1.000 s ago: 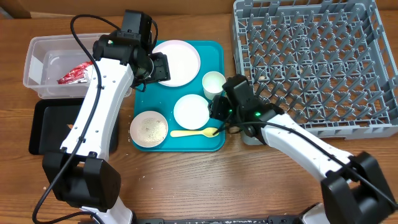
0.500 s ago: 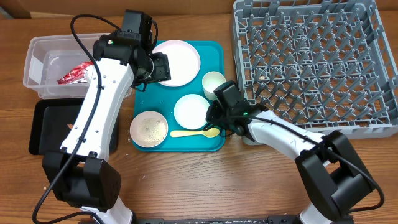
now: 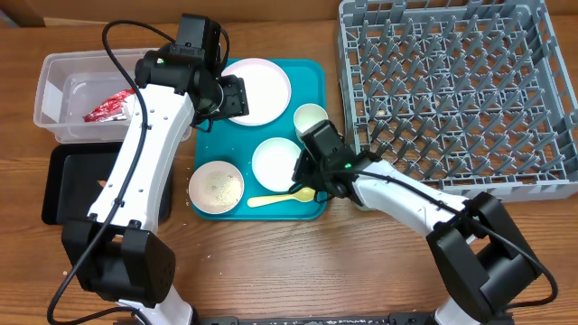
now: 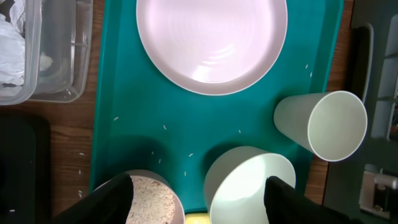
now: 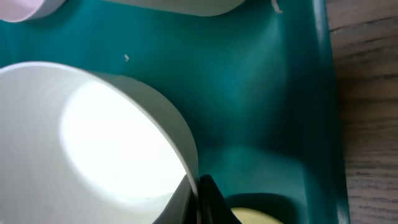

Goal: Sort waste into correct bins and load items into the dishwasher
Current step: 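Lift the white bowl with the right gripper into the grey dish rack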

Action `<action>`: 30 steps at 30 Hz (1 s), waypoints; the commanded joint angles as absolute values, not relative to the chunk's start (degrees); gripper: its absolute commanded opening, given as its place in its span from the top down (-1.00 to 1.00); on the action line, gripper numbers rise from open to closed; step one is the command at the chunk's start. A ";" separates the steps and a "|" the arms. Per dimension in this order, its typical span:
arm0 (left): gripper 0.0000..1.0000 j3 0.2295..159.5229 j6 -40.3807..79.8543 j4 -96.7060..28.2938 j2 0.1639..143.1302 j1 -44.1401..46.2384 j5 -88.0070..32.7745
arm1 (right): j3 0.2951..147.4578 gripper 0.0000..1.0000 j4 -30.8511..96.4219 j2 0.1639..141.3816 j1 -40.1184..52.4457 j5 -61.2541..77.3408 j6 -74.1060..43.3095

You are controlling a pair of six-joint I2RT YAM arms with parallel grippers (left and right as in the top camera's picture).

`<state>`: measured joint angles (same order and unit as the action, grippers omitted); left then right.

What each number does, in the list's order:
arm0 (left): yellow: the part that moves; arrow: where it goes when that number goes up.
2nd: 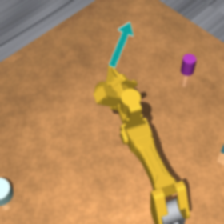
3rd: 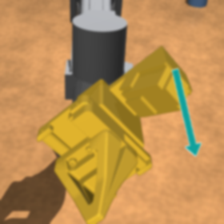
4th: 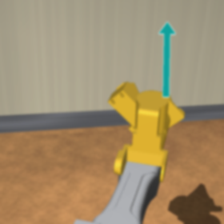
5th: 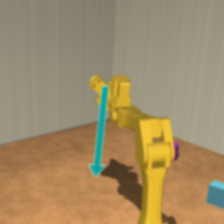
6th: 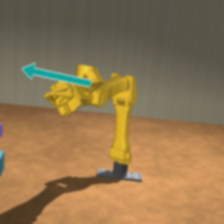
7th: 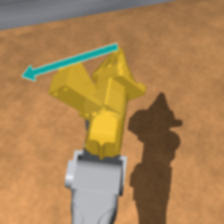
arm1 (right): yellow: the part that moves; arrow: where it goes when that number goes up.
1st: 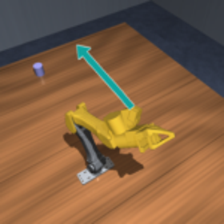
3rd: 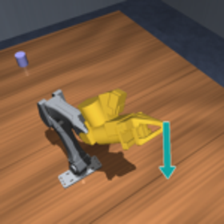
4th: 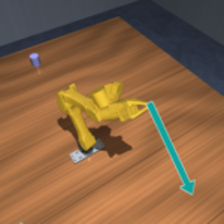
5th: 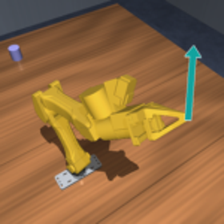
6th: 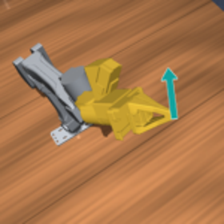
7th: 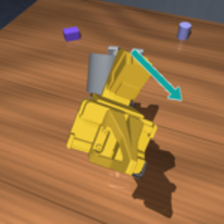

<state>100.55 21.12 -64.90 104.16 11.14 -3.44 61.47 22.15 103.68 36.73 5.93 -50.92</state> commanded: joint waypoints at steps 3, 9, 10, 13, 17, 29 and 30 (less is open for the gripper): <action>-0.40 101.73 22.31 -64.49 104.14 11.25 -3.88 | 71.59 0.92 28.67 99.90 36.69 5.17 -42.87; -0.41 101.73 22.31 -64.38 104.14 11.25 -3.77 | 80.71 0.92 41.43 92.33 36.36 -3.44 -36.71; -0.41 101.73 22.31 -64.36 104.14 11.25 -3.68 | 81.60 0.92 43.00 91.00 36.12 -5.98 -36.10; -0.49 101.73 22.31 -64.25 104.14 11.25 -3.60 | 82.72 0.92 45.45 87.42 34.98 -16.05 -35.48; -0.60 101.73 22.31 -64.23 104.14 11.25 -3.62 | 82.70 0.92 45.74 85.82 32.67 -32.95 -34.46; -1.00 101.73 22.35 -64.23 104.14 11.27 -4.10 | 82.50 0.92 14.76 100.14 21.67 -56.34 -4.47; -1.00 101.73 22.35 -64.20 104.14 11.27 -4.10 | 82.50 0.92 11.16 102.00 21.06 -57.49 -1.41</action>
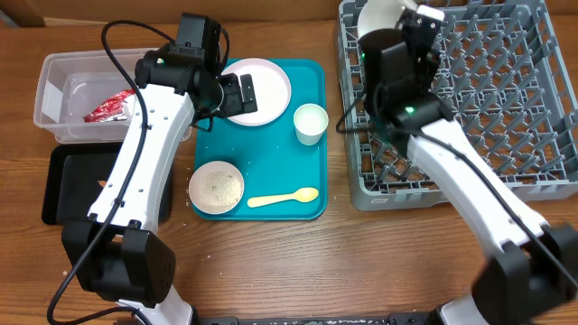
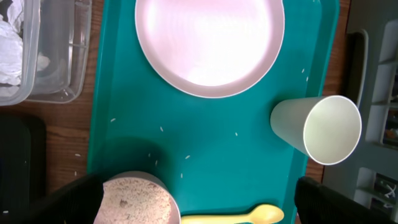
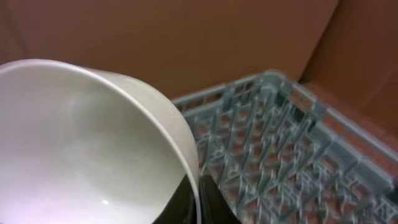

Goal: Sort waste into correct bins and load items into the dishwasher
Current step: 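Lift the white bowl with the right gripper into the grey dish rack, then release the bowl in the rack and move the right gripper back toward the tray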

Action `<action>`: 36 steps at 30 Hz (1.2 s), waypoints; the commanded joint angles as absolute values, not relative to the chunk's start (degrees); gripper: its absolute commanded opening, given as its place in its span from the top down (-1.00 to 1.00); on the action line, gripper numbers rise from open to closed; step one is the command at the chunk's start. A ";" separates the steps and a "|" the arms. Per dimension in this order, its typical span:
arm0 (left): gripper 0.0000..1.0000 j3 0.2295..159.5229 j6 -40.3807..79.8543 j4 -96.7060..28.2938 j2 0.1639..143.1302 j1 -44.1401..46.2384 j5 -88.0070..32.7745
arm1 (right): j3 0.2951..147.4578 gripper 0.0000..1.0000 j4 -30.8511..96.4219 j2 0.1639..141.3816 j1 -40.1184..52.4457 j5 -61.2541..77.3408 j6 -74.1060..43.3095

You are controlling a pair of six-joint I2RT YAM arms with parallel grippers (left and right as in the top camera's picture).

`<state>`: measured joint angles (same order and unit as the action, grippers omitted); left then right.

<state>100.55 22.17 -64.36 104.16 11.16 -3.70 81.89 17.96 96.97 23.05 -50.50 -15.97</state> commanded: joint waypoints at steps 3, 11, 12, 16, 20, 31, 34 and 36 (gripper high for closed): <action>-1.00 101.73 22.33 -64.16 104.14 11.27 -4.10 | 82.50 0.92 2.44 106.83 19.84 -58.06 6.61; -1.00 101.73 22.33 -63.16 104.14 11.27 -4.10 | 82.50 0.92 -15.84 116.49 18.37 -56.47 18.94; -1.00 101.73 22.33 -63.11 104.14 11.27 -4.10 | 82.50 0.93 -17.82 117.73 18.28 -55.79 20.40; -1.00 101.73 22.33 -62.94 104.14 11.27 -4.08 | 82.50 0.92 -24.40 121.78 17.82 -55.22 24.47; -1.00 101.73 22.31 -62.94 104.14 11.27 -4.08 | 82.52 0.92 -29.10 124.51 16.25 -54.72 26.22; -1.00 101.73 22.31 -61.63 104.14 11.27 -4.08 | 82.52 0.92 -26.70 125.27 17.19 -54.41 26.22; -1.00 101.73 22.31 -60.93 104.14 11.27 -4.08 | 82.50 0.92 -21.87 125.29 19.05 -54.37 25.23; -1.00 101.73 22.33 -60.73 104.14 11.27 -4.08 | 82.50 0.92 -19.51 125.29 19.57 -54.39 23.46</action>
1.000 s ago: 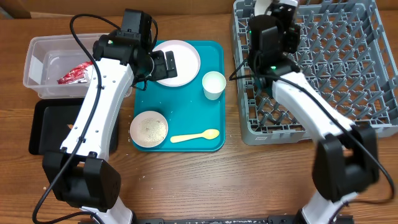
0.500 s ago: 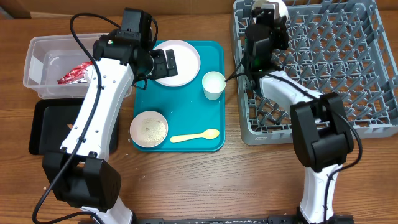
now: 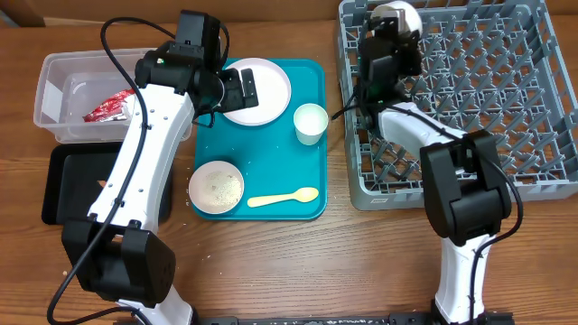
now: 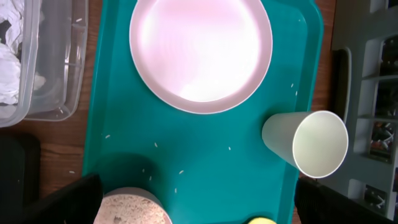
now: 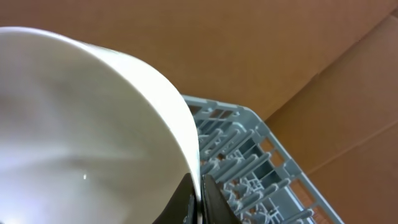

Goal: Sort waste into correct bins and load items into the dishwasher
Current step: 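Release the bowl in the rack and move the right gripper back toward the tray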

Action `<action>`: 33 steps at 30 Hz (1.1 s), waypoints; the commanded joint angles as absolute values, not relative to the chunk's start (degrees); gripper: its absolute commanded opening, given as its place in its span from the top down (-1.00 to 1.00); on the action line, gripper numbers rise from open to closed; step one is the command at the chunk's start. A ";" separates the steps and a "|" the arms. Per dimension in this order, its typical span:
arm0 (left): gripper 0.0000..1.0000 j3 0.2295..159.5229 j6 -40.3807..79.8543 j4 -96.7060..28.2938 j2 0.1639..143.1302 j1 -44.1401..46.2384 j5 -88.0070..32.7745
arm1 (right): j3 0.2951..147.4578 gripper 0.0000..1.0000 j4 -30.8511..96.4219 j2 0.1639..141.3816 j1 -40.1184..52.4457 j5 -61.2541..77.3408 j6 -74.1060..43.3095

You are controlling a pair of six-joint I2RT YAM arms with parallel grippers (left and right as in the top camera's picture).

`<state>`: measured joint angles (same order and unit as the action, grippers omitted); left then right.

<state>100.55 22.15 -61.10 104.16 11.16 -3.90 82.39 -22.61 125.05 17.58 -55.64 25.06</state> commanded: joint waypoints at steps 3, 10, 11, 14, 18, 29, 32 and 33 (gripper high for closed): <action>-1.00 101.73 22.31 -60.60 104.14 11.27 -4.08 | 82.50 0.92 -17.34 125.29 19.66 -54.63 22.06; -1.00 101.73 22.31 -60.31 104.14 11.27 -4.08 | 82.50 0.63 -16.99 125.27 21.12 -59.77 22.72; -1.00 101.73 22.31 -60.14 104.14 11.27 -4.08 | 82.50 0.55 -16.99 125.27 21.71 -60.80 22.81; -1.00 101.73 22.31 -59.94 104.14 11.27 -4.08 | 82.50 0.44 -16.97 125.27 24.10 -62.59 22.98; -1.00 101.73 22.33 -59.94 104.14 11.27 -4.08 | 82.50 0.21 -16.95 125.27 26.89 -63.51 23.00; -1.00 101.73 22.31 -59.94 104.14 11.27 -4.08 | 82.52 -0.39 -22.26 125.10 29.89 -68.47 24.53; -1.00 101.73 22.31 -59.94 104.14 11.27 -4.05 | 82.52 -0.51 -25.43 123.98 29.93 -70.52 24.49; -1.00 101.73 22.28 -59.94 104.14 11.25 -4.03 | 82.54 -0.53 -25.71 123.35 29.93 -70.61 24.47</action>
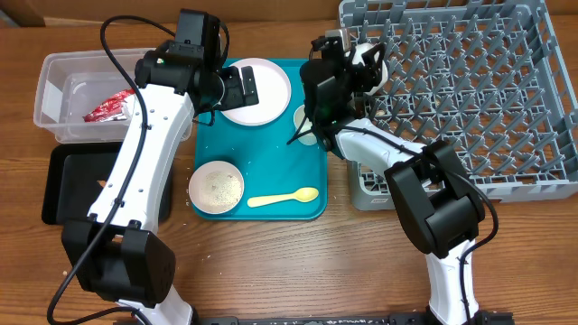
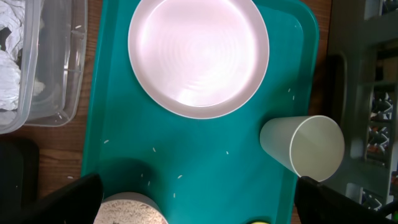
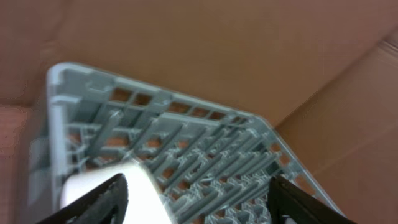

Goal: Sort waste into correct bins and load items into the dishwasher
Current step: 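Release the bowl in the rack and move the right gripper back toward the tray, then grasp the white cup with the left gripper and lift it toward the right gripper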

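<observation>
A white bowl [image 1: 367,56] [image 3: 149,200] rests in the near-left corner of the grey dish rack [image 1: 470,90] [image 3: 205,146]. My right gripper [image 1: 346,65] [image 3: 199,200] stands open just left of it at the rack's edge, holding nothing. My left gripper [image 1: 237,93] [image 2: 198,204] is open above the teal tray [image 1: 271,153], over the pink plate [image 1: 257,90] [image 2: 199,56]. On the tray are also a pale cup [image 2: 303,149] lying on its side, a bowl of rice [image 1: 217,187] and a yellow spoon [image 1: 283,198]. My right arm partly hides the cup in the overhead view.
A clear bin [image 1: 86,95] with a red wrapper [image 1: 110,108] and crumpled white paper sits at the left. A black tray [image 1: 77,185] lies in front of it. Brown cardboard stands behind the rack.
My right gripper was shut on the white bowl over the rack's left back corner. Now it is open, the bowl sits in the rack, and the gripper is further left. The left arm barely moved.
My right gripper first gripped the white bowl's rim on the teal tray. Then it held the bowl above the rack's left back part, and kept it there a moment later. Now the bowl is in the rack and the gripper is open. The left gripper stayed open over the tray.
</observation>
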Action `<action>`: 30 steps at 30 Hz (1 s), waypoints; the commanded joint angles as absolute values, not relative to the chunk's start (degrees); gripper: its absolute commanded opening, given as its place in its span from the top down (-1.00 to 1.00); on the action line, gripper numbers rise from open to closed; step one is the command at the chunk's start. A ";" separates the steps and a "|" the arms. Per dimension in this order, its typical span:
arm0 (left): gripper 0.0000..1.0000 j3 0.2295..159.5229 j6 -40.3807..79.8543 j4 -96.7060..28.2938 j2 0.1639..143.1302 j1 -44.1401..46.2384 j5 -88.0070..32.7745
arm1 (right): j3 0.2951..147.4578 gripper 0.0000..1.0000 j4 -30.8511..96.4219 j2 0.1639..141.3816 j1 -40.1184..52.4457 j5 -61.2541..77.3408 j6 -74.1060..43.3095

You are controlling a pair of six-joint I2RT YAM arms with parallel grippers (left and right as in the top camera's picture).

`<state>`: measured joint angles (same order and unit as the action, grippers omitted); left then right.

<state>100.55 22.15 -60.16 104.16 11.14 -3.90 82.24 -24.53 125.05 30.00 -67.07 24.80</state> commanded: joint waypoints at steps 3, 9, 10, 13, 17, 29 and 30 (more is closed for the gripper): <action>-1.00 101.73 22.28 -59.94 104.14 11.14 -4.01 | 82.54 -0.54 -25.67 121.19 29.95 -70.96 24.36; -1.00 101.73 21.67 -60.01 104.14 9.74 -4.08 | 82.54 -0.53 -21.98 116.11 32.14 -71.94 23.29; -1.00 101.73 21.23 -60.16 104.14 9.39 -4.08 | 82.54 -0.53 -20.18 115.31 32.80 -71.94 22.35; -1.00 101.73 20.78 -60.84 104.14 8.49 -4.12 | 82.54 -0.53 -10.87 112.38 35.18 -71.40 15.20; -1.00 101.73 20.75 -61.58 104.14 7.51 -4.14 | 82.54 -0.53 8.23 107.96 38.26 -60.95 0.25; -0.91 101.71 2.85 -61.82 104.47 9.80 -13.45 | 82.59 -0.68 35.05 91.24 35.20 -21.08 -22.79; -0.89 101.71 1.65 -61.67 104.64 10.28 -13.69 | 82.59 -0.68 35.88 89.12 34.02 -19.22 -23.00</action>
<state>100.55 11.18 -61.76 104.16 8.27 -8.60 82.15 34.33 97.58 37.21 -30.33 -17.08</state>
